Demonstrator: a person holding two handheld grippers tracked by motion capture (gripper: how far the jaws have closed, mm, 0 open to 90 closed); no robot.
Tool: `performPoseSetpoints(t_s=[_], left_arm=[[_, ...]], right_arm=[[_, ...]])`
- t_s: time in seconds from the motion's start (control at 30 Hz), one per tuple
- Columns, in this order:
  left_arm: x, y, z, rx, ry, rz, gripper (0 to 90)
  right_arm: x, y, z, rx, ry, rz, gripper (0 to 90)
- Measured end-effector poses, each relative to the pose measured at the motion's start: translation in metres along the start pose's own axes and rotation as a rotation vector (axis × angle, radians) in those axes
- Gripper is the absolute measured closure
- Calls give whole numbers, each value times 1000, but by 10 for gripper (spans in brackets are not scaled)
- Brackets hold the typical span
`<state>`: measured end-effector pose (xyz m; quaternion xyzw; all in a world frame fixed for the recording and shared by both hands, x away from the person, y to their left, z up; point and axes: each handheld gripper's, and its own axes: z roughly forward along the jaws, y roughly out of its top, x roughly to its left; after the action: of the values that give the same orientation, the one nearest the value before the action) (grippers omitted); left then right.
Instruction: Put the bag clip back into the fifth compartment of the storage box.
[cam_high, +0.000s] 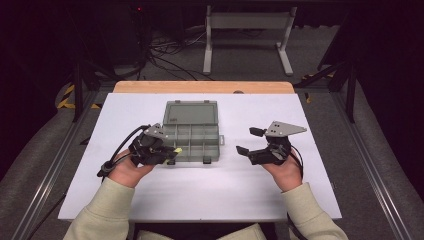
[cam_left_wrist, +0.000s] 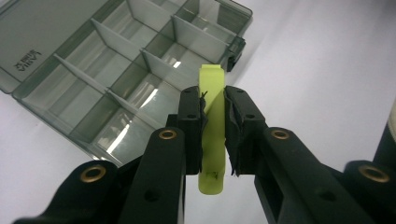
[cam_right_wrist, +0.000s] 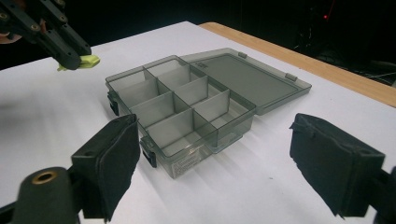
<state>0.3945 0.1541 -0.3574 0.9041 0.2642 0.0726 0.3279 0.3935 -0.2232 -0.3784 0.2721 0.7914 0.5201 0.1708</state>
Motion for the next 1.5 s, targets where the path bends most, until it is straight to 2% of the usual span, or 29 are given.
performPoseSetpoints(t_s=[0.2, 0.93, 1.07, 1.3, 1.5], left_arm=[[7, 1, 3, -3, 15, -19, 775], [37, 0, 12, -17, 27, -97, 775], [40, 0, 16, -6, 45, -109, 775], [47, -2, 21, -31, 65, -151, 775], [50, -3, 28, -30, 64, -165, 775]], right_arm=[[0, 0, 0, -1, 0, 0, 165], [0, -1, 1, 2, 2, 5, 165], [0, 0, 1, -4, 10, 9, 165], [0, -1, 1, -2, 12, 11, 165], [1, -1, 1, -4, 13, 10, 165]])
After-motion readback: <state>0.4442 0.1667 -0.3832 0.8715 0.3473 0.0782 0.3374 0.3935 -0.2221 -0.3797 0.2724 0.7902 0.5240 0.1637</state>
